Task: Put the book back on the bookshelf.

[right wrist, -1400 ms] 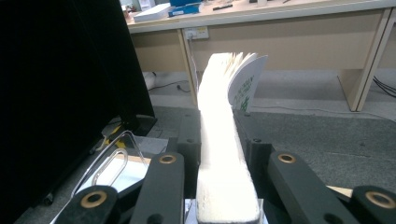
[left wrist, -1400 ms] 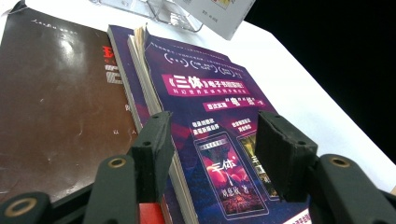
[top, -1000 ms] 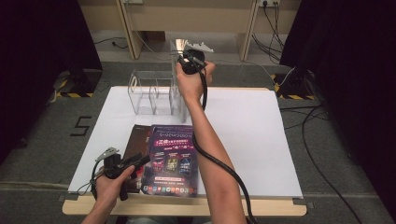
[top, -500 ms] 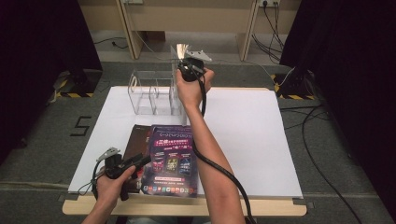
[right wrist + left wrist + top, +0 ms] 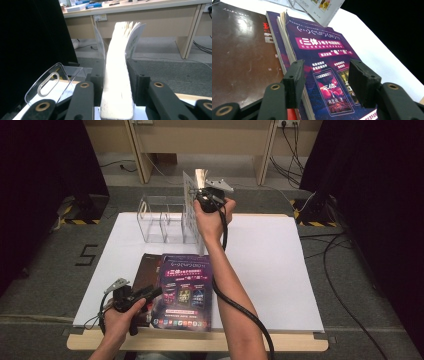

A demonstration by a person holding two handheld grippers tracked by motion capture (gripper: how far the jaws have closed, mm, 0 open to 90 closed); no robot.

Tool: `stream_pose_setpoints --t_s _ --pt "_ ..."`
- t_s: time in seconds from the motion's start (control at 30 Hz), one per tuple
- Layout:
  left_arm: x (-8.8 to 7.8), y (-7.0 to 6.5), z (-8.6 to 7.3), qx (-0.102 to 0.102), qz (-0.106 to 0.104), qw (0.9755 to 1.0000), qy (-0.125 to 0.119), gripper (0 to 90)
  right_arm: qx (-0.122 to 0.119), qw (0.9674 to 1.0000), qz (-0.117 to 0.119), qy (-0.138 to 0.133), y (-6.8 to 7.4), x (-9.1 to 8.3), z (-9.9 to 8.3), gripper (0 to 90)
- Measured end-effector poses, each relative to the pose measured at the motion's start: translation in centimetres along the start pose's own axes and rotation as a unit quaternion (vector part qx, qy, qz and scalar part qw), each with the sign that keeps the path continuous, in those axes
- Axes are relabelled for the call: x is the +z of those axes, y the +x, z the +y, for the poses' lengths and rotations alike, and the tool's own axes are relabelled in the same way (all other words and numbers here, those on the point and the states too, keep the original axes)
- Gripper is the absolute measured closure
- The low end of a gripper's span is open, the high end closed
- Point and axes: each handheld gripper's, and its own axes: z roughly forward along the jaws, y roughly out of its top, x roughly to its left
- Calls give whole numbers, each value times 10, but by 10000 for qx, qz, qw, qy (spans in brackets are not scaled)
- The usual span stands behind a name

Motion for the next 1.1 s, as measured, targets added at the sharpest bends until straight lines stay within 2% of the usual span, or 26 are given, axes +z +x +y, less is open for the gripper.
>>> stream_pose_setpoints --t_s 0.2,0.23,0.37,0.5,0.63,0.73,0.9,0.97,1.1 --pt "0 0 0 -17 1 10000 -13 460 -21 9998 57 167 -2 -2 5 631" --pt "0 0 0 -12 -3 10000 -5 460 46 9998 64 204 -3 -3 6 622" --pt "1 -1 -1 -10 -19 10000 21 460 52 9989 118 446 -5 0 11 603" --pt "1 0 0 -3 -16 10000 21 460 -31 9984 108 559 -4 3 17 610" --pt "1 0 0 5 -16 10000 33 460 -167 9960 47 875 -1 11 19 639" --pt "0 0 0 12 -18 10000 22 460 -216 9950 -13 975 0 16 19 681" --pt "1 1 0 14 -14 10000 45 460 -257 9943 -112 1026 0 19 18 736" --pt "1 1 0 22 -16 10000 43 460 -205 9943 -137 1035 -1 19 19 739" --pt "0 1 0 17 -13 10000 36 461 -156 9956 -143 910 -1 18 17 743"
